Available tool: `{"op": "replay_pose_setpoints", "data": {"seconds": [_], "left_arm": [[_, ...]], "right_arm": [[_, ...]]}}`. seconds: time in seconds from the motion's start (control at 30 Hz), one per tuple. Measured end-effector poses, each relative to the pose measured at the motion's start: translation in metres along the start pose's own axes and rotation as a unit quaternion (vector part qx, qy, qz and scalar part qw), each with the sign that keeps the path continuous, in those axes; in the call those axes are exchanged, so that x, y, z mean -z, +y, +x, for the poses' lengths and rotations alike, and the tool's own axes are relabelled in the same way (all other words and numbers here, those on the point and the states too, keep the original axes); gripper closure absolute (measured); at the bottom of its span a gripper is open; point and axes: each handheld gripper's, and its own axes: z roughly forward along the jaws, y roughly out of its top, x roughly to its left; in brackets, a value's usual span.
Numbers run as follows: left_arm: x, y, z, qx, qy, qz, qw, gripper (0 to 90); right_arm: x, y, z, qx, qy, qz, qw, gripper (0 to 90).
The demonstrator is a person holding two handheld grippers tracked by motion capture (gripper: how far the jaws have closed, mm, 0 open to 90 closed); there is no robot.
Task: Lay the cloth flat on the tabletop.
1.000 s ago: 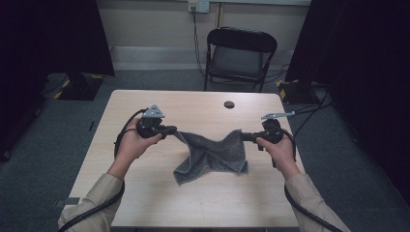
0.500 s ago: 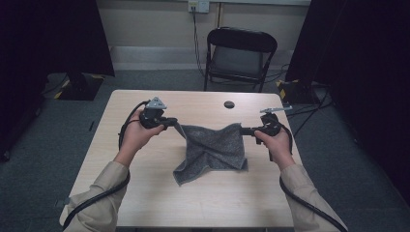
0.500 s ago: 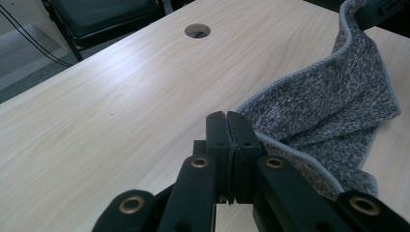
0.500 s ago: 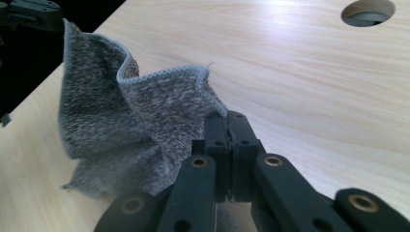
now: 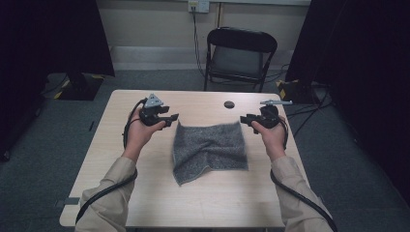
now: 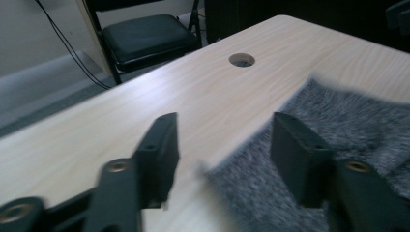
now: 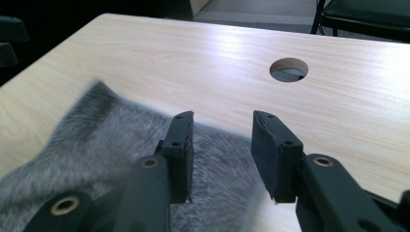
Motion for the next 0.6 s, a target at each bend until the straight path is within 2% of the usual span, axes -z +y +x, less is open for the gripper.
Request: {"op": "replay_pose_setpoints", "data": {"seconds": [0.07,0.1,0.13,0.27,0.33,0.5,0.6], "left_arm": [[0.002,-0.009,-0.005,-0.011,-0.009,0.010,0.9999,39.5],[0.002,-0.014,-0.008,-0.010,-0.017,0.016,0.9997,37.5],[0.003,-0.020,-0.011,-0.002,-0.027,0.020,0.9994,34.0],[0.009,-0.038,-0.026,-0.008,-0.050,0.014,0.9986,30.3],[0.013,-0.045,-0.034,-0.012,-0.057,0.010,0.9982,29.8],[0.019,-0.059,-0.052,-0.017,-0.078,0.015,0.9967,29.7],[0.021,-0.064,-0.059,-0.018,-0.086,0.018,0.9960,29.7]], "right_arm": [[0.002,-0.006,0.002,0.009,0.015,0.002,0.9998,56.6],[0.003,-0.011,0.003,0.016,0.019,0.008,0.9997,54.9],[0.003,-0.016,0.004,0.026,0.019,0.014,0.9994,53.5],[0.009,-0.037,0.010,0.055,0.035,0.025,0.9976,52.4],[0.012,-0.048,0.014,0.060,0.044,0.026,0.9969,51.3],[0.023,-0.064,0.023,0.084,0.047,0.033,0.9948,50.3],[0.027,-0.068,0.026,0.087,0.049,0.032,0.9945,50.3]]}}
